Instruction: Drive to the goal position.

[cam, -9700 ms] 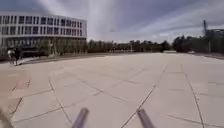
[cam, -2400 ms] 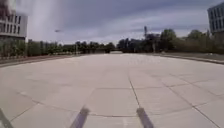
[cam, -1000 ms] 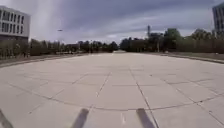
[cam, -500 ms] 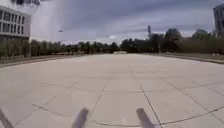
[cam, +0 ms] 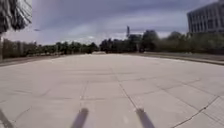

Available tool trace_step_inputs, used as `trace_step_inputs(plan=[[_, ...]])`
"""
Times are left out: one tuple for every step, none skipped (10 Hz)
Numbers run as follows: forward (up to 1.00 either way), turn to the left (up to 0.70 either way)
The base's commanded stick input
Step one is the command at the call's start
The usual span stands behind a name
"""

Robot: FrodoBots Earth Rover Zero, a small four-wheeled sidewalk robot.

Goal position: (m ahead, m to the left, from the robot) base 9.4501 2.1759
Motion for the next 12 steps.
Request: trace_step_inputs(plan=[[0.50, 0.00], [0.50, 0.00], [0.50, 0.00], [0.50, 0.00], [0.50, 0.00], [0.50, 0.00], [0.50, 0.00], [0.50, 0.00], [0.50, 0.00], [0.50, 0.00], [0.50, 0.00], [0.50, 0.00]])
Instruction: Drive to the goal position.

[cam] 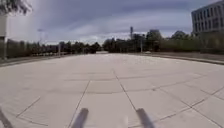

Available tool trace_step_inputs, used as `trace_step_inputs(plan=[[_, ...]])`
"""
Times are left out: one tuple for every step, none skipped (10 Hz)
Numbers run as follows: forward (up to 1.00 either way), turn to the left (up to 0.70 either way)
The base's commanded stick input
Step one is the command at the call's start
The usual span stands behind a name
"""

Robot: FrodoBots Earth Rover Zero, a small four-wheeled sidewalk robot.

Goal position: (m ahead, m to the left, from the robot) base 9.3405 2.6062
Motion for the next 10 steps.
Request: trace_step_inputs(plan=[[0.50, 0.00], [0.50, 0.00], [0.50, 0.00], [0.50, 0.00], [0.50, 0.00], [0.50, 0.00], [0.50, 0.00], [0.50, 0.00], [0.50, 0.00], [0.50, 0.00]])
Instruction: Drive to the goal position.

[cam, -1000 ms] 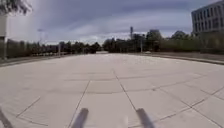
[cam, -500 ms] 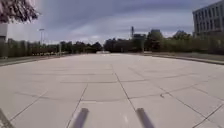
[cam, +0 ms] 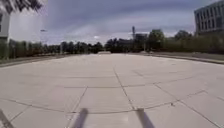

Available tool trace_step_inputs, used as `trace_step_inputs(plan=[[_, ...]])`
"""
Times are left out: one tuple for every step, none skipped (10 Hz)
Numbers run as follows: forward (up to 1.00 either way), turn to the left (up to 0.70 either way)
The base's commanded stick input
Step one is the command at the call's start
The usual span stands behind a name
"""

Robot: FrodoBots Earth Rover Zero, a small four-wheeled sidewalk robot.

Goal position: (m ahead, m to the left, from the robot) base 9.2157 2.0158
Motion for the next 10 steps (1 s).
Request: trace_step_inputs(plan=[[0.50, 0.00], [0.50, 0.00], [0.50, 0.00], [0.50, 0.00], [0.50, 0.00], [0.50, 0.00], [0.50, 0.00], [0.50, 0.00], [0.50, 0.00], [0.50, 0.00]])
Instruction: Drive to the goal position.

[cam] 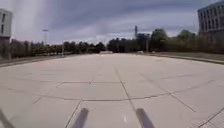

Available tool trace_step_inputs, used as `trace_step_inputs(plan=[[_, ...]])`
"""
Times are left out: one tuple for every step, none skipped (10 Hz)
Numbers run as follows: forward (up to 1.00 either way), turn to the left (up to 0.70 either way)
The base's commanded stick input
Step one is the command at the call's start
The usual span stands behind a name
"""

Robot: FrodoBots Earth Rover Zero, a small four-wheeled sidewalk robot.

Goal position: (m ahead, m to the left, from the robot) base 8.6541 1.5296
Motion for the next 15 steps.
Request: trace_step_inputs(plan=[[0.50, 0.00], [0.50, 0.00], [0.50, 0.00], [0.50, 0.00], [0.50, 0.00], [0.50, 0.00], [0.50, 0.00], [0.50, 0.00], [0.50, 0.00], [0.50, 0.00], [0.50, 0.00], [0.50, 0.00], [0.50, 0.00], [0.50, 0.00], [0.50, 0.00]])
